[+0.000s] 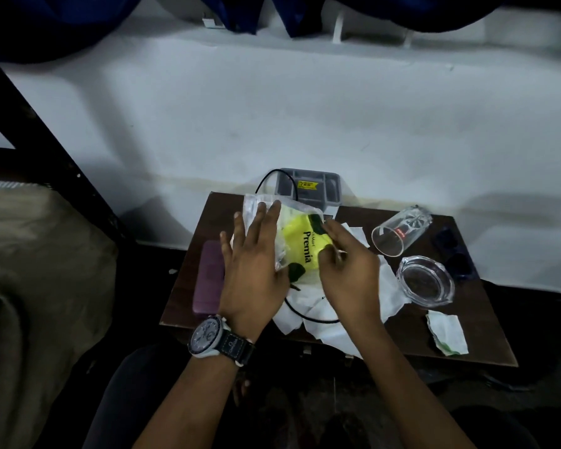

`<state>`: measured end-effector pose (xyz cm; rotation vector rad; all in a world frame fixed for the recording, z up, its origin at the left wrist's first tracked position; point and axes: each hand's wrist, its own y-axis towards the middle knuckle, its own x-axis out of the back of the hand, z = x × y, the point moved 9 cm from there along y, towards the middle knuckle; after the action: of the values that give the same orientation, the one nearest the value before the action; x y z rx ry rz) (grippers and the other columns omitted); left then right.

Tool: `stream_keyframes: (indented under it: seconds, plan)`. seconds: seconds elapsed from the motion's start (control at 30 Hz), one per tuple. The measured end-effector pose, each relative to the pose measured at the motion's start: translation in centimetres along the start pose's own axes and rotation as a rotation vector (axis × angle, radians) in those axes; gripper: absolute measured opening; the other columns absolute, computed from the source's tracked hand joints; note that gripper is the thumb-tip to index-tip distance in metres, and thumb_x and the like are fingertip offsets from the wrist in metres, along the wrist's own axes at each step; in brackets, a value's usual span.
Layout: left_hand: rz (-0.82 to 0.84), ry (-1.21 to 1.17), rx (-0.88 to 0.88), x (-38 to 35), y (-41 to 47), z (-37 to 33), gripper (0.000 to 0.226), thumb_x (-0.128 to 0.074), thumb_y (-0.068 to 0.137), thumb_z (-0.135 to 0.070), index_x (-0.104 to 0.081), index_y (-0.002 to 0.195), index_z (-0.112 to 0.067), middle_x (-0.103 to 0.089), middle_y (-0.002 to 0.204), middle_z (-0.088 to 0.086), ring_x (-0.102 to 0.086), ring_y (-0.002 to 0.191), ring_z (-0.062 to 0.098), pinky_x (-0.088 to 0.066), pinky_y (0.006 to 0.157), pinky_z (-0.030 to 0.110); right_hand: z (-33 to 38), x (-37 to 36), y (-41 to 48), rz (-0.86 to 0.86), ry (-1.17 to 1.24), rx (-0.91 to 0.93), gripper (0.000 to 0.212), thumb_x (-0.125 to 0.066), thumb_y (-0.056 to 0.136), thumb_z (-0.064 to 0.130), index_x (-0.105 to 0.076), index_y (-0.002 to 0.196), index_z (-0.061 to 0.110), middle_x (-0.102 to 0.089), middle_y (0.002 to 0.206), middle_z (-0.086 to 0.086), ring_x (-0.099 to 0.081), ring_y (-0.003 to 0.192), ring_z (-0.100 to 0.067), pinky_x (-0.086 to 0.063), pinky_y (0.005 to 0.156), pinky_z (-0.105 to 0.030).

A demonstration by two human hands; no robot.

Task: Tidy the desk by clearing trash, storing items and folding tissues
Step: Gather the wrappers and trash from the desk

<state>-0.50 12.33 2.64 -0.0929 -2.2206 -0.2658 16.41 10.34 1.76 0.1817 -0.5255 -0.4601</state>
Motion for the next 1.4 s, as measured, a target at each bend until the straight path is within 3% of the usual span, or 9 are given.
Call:
stream_keyframes:
  seconds: [0.1,0.23,0.33,0.57,0.7,0.83,1.2,1.3,1.4]
  plan:
    - [-0.011,-0.179,-0.04,-0.2,-0.2,-0.9,0.089,-0.061,0.095,-0.012,-0.009,0.162,-0.038,-0.005,0.172,-0.013,0.005,0.16,0.026,-0.009,0.123,0.066,-1.3,0.8,-0.5,0.049,0.272,-0.243,0.055,-0.049,0.093,-0.011,-0.065,0.136,0.021,-0.074,0.104,0.018,-0.065,0.095,0.012,-0.05,0.079,-0.008]
    - [0.0,-0.37,-0.193,-0.5,-0.7,-2.9,0.087,-0.06,0.093,-0.005,-0.013,0.164,-0.025,-0.019,0.171,-0.008,-0.02,0.158,0.021,-0.031,0.123,0.054,-0.5,-1.4,-1.6,0.284,0.65,-0.402,0.072,-0.038,0.085,-0.022,-0.071,0.127,0.026,-0.077,0.113,0.0,-0.071,0.112,-0.022,-0.059,0.094,-0.042]
    - [0.001,-0.461,-0.223,-0.2,-1.0,-4.1,0.086,-0.063,0.094,-0.001,-0.016,0.163,-0.02,-0.032,0.166,-0.006,-0.032,0.152,0.01,-0.039,0.119,0.045,-0.6,-1.4,-1.8,0.331,0.742,-0.5,0.067,-0.034,0.084,-0.023,-0.077,0.115,0.019,-0.077,0.111,-0.014,-0.073,0.106,-0.035,-0.061,0.087,-0.049]
    - [-0.059,-0.41,-0.272,-0.3,-1.4,-6.5,0.087,-0.075,0.088,-0.041,-0.025,0.159,-0.035,-0.05,0.152,-0.01,-0.046,0.143,0.013,-0.044,0.113,0.047,0.0,-0.7,-2.2,0.515,0.776,-0.445,0.071,-0.026,0.083,-0.027,-0.076,0.112,0.015,-0.076,0.109,-0.02,-0.074,0.103,-0.033,-0.062,0.085,-0.044]
    - [-0.103,-0.429,-0.256,-0.4,-1.1,-6.9,0.086,-0.084,0.082,-0.035,-0.037,0.154,-0.028,-0.062,0.136,-0.003,-0.064,0.121,0.01,-0.054,0.101,0.033,-0.4,0.5,-1.8,0.489,0.611,-0.323,0.072,-0.031,0.081,-0.031,-0.054,0.135,0.011,-0.073,0.116,-0.019,-0.072,0.108,-0.028,-0.062,0.084,-0.038]
    - [-0.004,-0.389,-0.217,-2.4,-0.8,-7.7,0.086,-0.079,0.083,-0.024,-0.032,0.154,-0.036,-0.066,0.116,-0.006,-0.067,0.101,0.01,-0.055,0.089,0.025,-1.8,1.6,-2.4,0.412,0.596,-0.345,0.066,-0.047,0.084,-0.032,-0.04,0.13,0.015,-0.07,0.093,-0.022,-0.071,0.078,-0.018,-0.06,0.062,-0.028]
    - [0.054,-0.19,-0.305,-6.2,-0.9,-10.3,0.082,-0.069,0.075,-0.009,-0.038,0.148,-0.029,-0.058,0.141,0.0,-0.058,0.121,0.026,-0.051,0.099,0.04,-7.5,10.3,-4.0,0.062,0.084,-0.404,0.03,-0.075,0.089,0.011,-0.068,0.115,0.025,-0.073,0.098,0.009,-0.07,0.085,-0.001,-0.057,0.083,-0.025]
    - [0.069,-0.172,-0.318,-6.9,-1.1,-11.3,0.082,-0.068,0.077,-0.006,-0.037,0.149,-0.028,-0.058,0.14,0.002,-0.057,0.118,0.028,-0.05,0.098,0.042,-9.7,14.9,-5.3,-0.049,-0.332,-0.384,0.026,-0.072,0.09,0.014,-0.072,0.115,0.019,-0.069,0.11,0.0,-0.066,0.101,-0.017,-0.052,0.091,-0.03]
    - [0.097,-0.19,-0.327,-7.8,-1.5,-12.7,0.08,-0.067,0.078,-0.005,-0.035,0.147,-0.032,-0.058,0.13,0.001,-0.058,0.109,0.028,-0.052,0.091,0.044,-12.1,16.0,-7.0,0.082,-0.667,-0.432,0.036,-0.07,0.092,0.025,-0.068,0.127,0.017,-0.058,0.127,-0.011,-0.055,0.117,-0.034,-0.048,0.096,-0.04]
